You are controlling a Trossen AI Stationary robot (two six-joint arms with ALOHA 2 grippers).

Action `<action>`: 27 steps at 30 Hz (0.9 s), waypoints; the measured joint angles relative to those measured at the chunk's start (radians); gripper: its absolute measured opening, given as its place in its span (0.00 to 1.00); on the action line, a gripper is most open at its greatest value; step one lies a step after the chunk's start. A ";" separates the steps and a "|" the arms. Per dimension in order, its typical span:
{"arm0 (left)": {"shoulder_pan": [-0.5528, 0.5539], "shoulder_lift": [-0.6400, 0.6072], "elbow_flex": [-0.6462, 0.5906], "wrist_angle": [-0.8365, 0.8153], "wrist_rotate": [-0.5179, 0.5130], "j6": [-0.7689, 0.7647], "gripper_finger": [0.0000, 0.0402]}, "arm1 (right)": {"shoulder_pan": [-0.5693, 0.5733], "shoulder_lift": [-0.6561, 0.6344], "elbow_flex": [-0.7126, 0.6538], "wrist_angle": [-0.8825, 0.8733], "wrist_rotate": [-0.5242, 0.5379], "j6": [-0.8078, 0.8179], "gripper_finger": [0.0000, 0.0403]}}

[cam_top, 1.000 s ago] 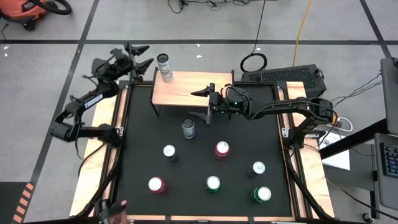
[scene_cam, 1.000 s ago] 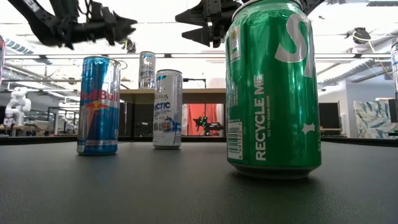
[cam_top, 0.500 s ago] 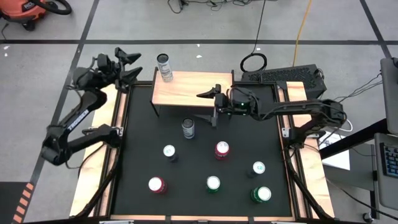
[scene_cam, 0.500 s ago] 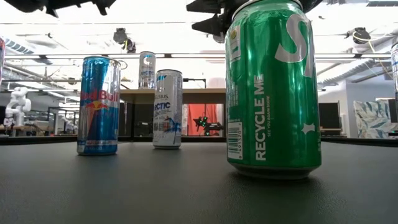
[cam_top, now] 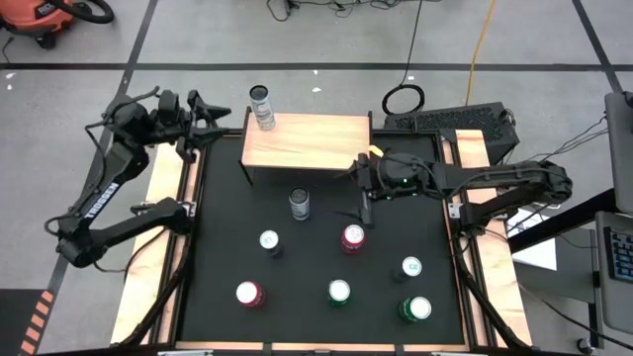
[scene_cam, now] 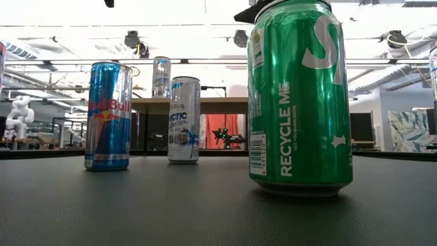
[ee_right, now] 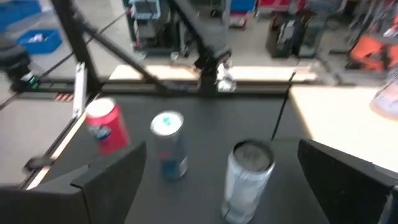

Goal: Place canned beverage on shelf
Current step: Put the white-blue soda can, aligned with the other white-blue soda can on the shelf

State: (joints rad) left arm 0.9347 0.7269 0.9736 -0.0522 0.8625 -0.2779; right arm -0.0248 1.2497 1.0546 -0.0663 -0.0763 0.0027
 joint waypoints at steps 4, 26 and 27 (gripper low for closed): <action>-0.083 -0.033 0.008 -0.102 -0.054 0.064 0.65 | 0.042 -0.002 0.000 -0.078 0.001 0.021 0.99; -0.754 0.087 -0.036 -0.306 -0.605 0.218 0.65 | 0.209 0.148 0.000 -0.129 0.264 0.117 0.99; -0.778 0.092 -0.045 -0.305 -0.618 0.222 0.65 | 0.216 0.151 0.000 -0.129 0.266 0.124 0.99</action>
State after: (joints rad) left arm 0.1563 0.8189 0.9285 -0.3573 0.2446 -0.0560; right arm 0.1910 1.4008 1.0546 -0.1955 0.1898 0.1272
